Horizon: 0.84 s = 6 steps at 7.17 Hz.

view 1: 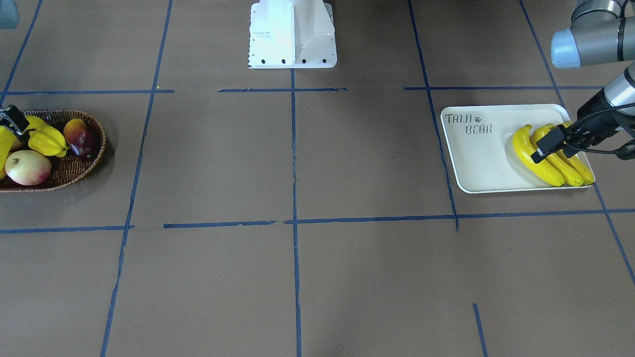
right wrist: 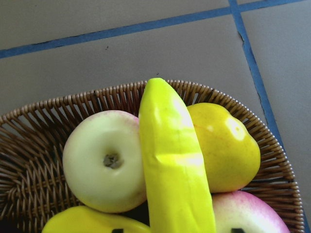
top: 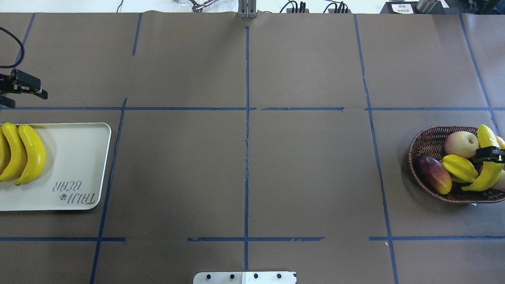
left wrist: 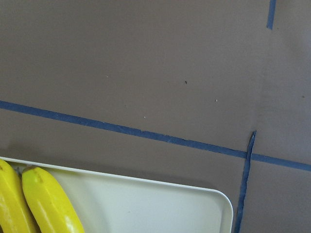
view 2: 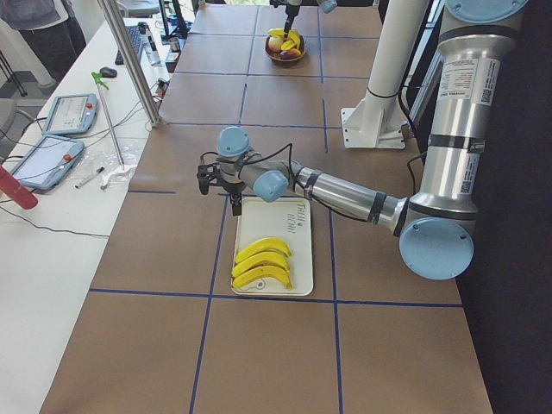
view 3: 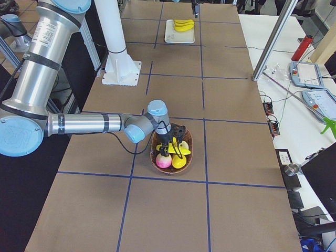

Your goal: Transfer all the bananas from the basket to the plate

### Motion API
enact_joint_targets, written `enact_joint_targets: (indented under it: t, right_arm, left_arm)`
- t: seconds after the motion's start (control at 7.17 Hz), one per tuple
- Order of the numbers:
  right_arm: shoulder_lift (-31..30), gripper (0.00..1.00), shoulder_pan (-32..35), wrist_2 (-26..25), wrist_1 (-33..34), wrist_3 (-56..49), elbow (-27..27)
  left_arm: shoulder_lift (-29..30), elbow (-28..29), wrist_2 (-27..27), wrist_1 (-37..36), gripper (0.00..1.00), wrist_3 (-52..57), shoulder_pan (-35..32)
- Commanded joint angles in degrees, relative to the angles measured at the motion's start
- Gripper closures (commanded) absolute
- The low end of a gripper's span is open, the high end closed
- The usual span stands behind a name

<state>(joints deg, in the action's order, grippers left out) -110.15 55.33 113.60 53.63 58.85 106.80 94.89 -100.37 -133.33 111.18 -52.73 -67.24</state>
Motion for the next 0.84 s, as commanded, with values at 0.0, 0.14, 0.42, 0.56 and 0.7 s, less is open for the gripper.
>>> enact_joint_targets:
  t: [0.0, 0.14, 0.42, 0.56, 0.7]
  right_arm:
    - [0.4, 0.80, -0.3, 0.0, 0.0, -0.3, 0.0]
    - [0.4, 0.94, -0.1, 0.0, 0.0, -0.3, 0.6]
    - [-0.3, 1.00, 0.3, 0.8, 0.2, -0.6, 3.8]
    - [-0.6, 1.00, 1.1, 1.8, 1.0, -0.6, 5.7]
    - [-1.3, 1.00, 2.1, 3.3, 3.7, -0.7, 10.0]
  left_arm:
    - [-0.1, 0.0, -0.1, 0.0, 0.00, 0.0, 0.0]
    - [-0.1, -0.1, -0.2, 0.0, 0.00, 0.0, 0.0]
    - [0.0, 0.0, -0.3, 0.0, 0.00, 0.0, 0.0]
    - [0.0, 0.1, -0.3, 0.0, 0.00, 0.1, 0.0]
    - [0.0, 0.0, -0.3, 0.0, 0.00, 0.0, 0.0]
